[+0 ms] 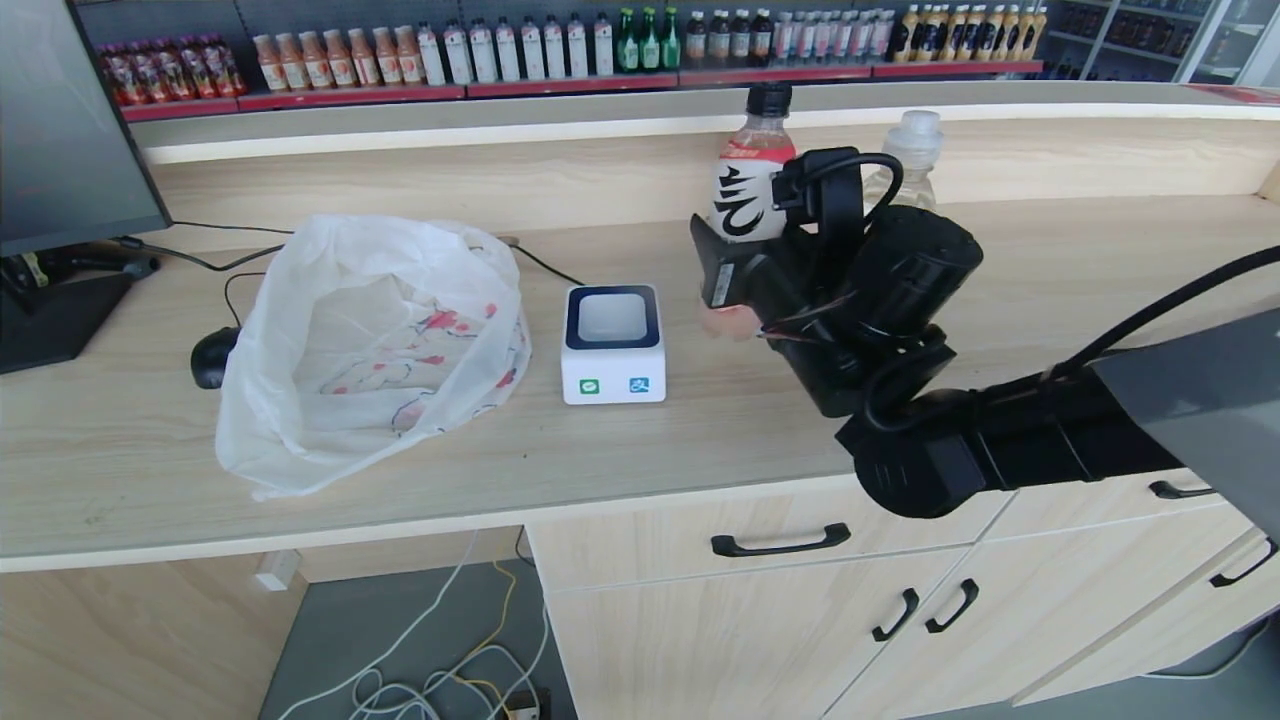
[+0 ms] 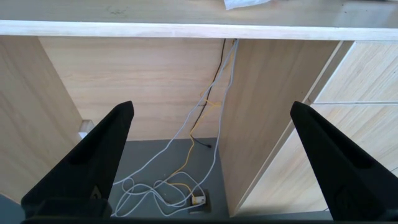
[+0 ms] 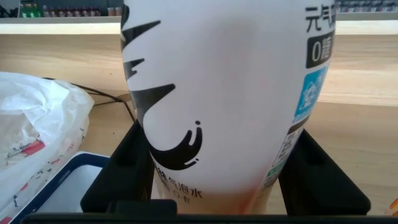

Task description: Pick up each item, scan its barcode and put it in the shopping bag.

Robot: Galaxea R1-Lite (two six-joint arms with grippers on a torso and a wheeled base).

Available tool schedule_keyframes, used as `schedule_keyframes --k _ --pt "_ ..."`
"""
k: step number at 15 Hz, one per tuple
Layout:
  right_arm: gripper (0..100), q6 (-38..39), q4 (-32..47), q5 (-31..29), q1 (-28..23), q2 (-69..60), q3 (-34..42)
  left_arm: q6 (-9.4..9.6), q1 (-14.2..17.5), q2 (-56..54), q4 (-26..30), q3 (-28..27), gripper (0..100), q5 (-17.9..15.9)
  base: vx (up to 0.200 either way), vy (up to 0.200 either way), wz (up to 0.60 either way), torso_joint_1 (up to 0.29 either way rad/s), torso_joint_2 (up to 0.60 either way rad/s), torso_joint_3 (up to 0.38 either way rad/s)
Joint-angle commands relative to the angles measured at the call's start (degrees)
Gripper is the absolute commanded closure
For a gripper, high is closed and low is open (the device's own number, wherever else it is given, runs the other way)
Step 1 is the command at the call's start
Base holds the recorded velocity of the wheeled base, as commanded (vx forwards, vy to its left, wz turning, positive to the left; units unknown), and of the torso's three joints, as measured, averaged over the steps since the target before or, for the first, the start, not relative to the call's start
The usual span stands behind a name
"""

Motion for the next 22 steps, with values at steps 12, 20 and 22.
schedule_keyframes --k 12,20,22 --pt "100 -2.3 -9.6 -1.0 12.9 -28.7 44.0 0.02 0.0 0.0 0.0 0.0 0 0.0 0.0 0.0 0.0 0.0 0.0 0.0" --pt "100 -17.4 -10.3 -14.3 26.5 -22.7 38.9 0.02 0.0 0.0 0.0 0.0 0 0.0 0.0 0.0 0.0 0.0 0.0 0.0" --pt "100 -17.3 -10.4 -21.6 30.8 -18.4 35.5 0.02 0.0 0.0 0.1 0.0 0 0.0 0.0 0.0 0.0 0.0 0.0 0.0"
